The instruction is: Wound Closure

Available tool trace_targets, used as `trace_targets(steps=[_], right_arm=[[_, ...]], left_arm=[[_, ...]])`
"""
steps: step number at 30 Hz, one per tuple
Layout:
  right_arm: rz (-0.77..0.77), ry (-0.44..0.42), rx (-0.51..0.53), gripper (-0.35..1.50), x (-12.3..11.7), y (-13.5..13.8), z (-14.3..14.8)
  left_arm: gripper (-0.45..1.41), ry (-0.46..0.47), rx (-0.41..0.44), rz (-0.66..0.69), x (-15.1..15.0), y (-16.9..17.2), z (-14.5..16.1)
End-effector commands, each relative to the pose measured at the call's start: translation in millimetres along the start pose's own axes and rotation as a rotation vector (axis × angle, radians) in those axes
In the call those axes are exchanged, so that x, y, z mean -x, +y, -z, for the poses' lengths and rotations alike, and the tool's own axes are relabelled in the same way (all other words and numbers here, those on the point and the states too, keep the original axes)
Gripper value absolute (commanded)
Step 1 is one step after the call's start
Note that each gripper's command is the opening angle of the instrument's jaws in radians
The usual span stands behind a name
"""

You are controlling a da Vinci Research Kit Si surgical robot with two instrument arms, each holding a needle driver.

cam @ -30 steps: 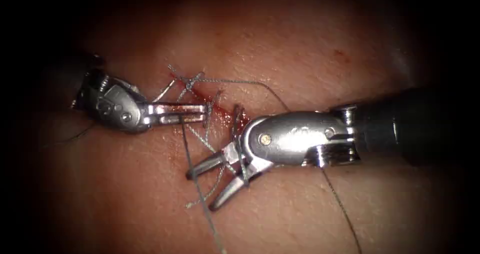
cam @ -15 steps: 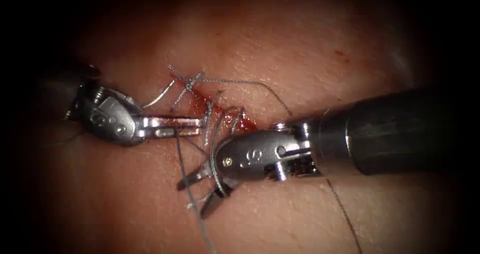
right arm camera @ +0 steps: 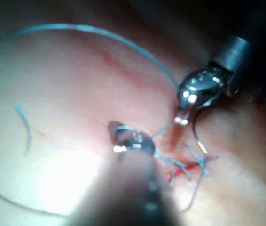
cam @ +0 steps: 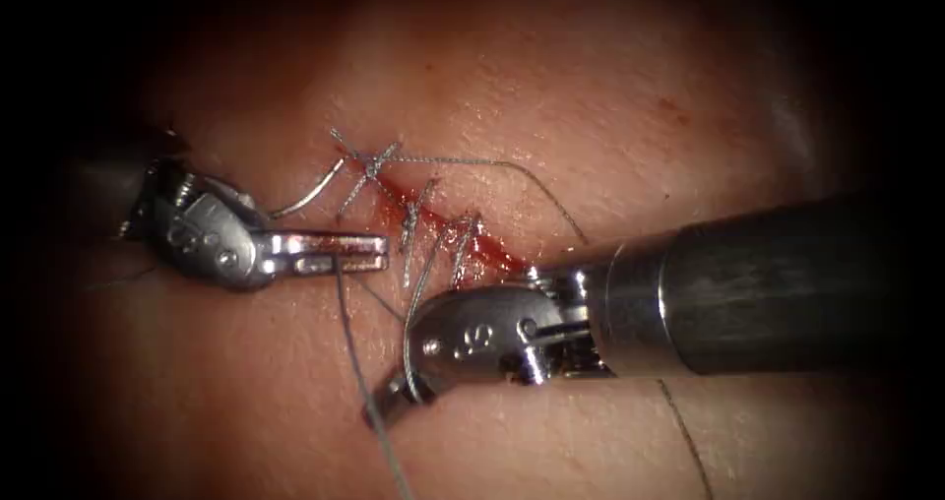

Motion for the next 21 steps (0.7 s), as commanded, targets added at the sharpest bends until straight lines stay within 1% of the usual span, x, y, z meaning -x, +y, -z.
trace_targets(steps=[1, 5, 6, 8, 10, 14, 15, 16, 21], right_arm=[[-0.001, 0.006, 0.013, -0.35, 0.1, -0.1, -0.4], [-0.003, 0.058, 0.082, -0.35, 0.2, -0.4, 1.0], [-0.010, 0.082, 0.123, -0.35, 0.4, -0.5, 2.1], [-0.021, 0.111, 0.168, -0.35, 0.7, -0.5, 3.6], [-0.049, 0.139, 0.239, -0.35, 1.2, -0.3, 6.2], [-0.098, 0.209, 0.329, -0.35, 1.8, 0.0, 9.5], [-0.115, 0.218, 0.337, -0.35, 2.0, 0.1, 10.0], [-0.126, 0.229, 0.358, -0.35, 2.4, 0.2, 10.8], [-0.152, 0.238, 0.398, -0.35, 4.0, 0.8, 11.9]], left_arm=[[-0.45, 0.001, 0.001, 0.001, 0.6, 0.5, -0.3], [-0.45, 0.000, 0.002, -0.001, 0.4, 1.5, 0.1], [-0.45, 0.001, 0.004, -0.002, 0.3, 2.0, 0.4], [-0.45, 0.000, 0.006, -0.004, 0.2, 2.6, 0.7], [-0.45, -0.005, 0.012, -0.002, 0.1, 3.7, 1.2], [-0.45, -0.007, 0.015, -0.003, 0.2, 5.3, 1.8], [-0.45, -0.009, 0.019, -0.005, 0.2, 5.7, 1.9], [-0.45, -0.018, 0.024, -0.002, 0.2, 6.6, 2.4], [-0.45, -0.025, 0.027, -0.001, -0.5, 8.8, 3.9]])
